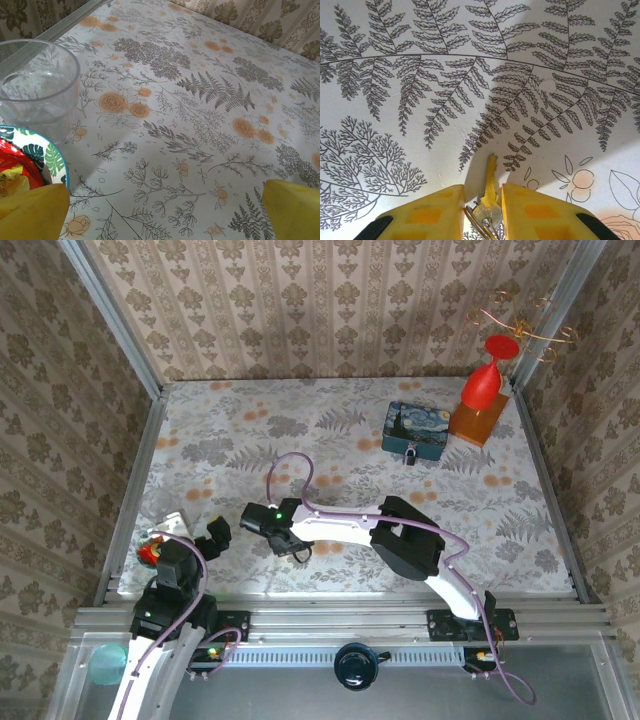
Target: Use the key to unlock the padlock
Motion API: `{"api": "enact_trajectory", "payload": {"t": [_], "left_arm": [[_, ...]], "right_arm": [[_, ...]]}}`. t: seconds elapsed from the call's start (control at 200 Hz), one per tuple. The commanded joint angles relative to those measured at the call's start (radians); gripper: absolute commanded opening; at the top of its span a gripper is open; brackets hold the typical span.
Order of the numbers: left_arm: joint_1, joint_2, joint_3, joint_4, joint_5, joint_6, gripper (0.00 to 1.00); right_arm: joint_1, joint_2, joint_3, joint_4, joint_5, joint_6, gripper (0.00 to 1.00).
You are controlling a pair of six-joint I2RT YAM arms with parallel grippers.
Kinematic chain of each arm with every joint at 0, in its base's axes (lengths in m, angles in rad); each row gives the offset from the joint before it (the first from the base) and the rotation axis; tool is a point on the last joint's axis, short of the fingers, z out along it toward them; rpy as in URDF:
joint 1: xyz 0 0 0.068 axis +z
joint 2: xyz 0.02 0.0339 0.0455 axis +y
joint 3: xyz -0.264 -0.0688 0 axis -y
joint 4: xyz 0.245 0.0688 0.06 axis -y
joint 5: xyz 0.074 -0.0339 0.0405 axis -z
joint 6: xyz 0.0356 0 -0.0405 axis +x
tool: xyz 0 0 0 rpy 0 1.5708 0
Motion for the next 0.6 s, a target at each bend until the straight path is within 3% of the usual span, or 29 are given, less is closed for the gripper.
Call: {"api": "enact_trajectory", "payload": {"t": [0.0, 0.2, 0.405, 0.595], "left_arm": [[-0.003, -0.014, 0.015, 0.0, -0.012, -0.007, 1.0], [-0.003, -0.014, 0.013, -0.001, -0.015, -0.007, 1.0], [-0.003, -0.014, 0.015, -0.006, -0.024, -0.01, 1.0], [-0.003, -0.014, 0.014, -0.006, -0.031, -0.01, 1.0]], "right_arm": [[-0.001, -0.028, -0.042, -0.048, 0.063, 0.03, 0.27], [0.003, -0.028, -0.052, -0.044, 0.061, 0.026, 0.27], [0.019, -0.018, -0.044, -0.07, 0.071, 0.024, 0.39], [0.033, -0.006, -0.027, -0.095, 0.079, 0.023, 0.4]]}}
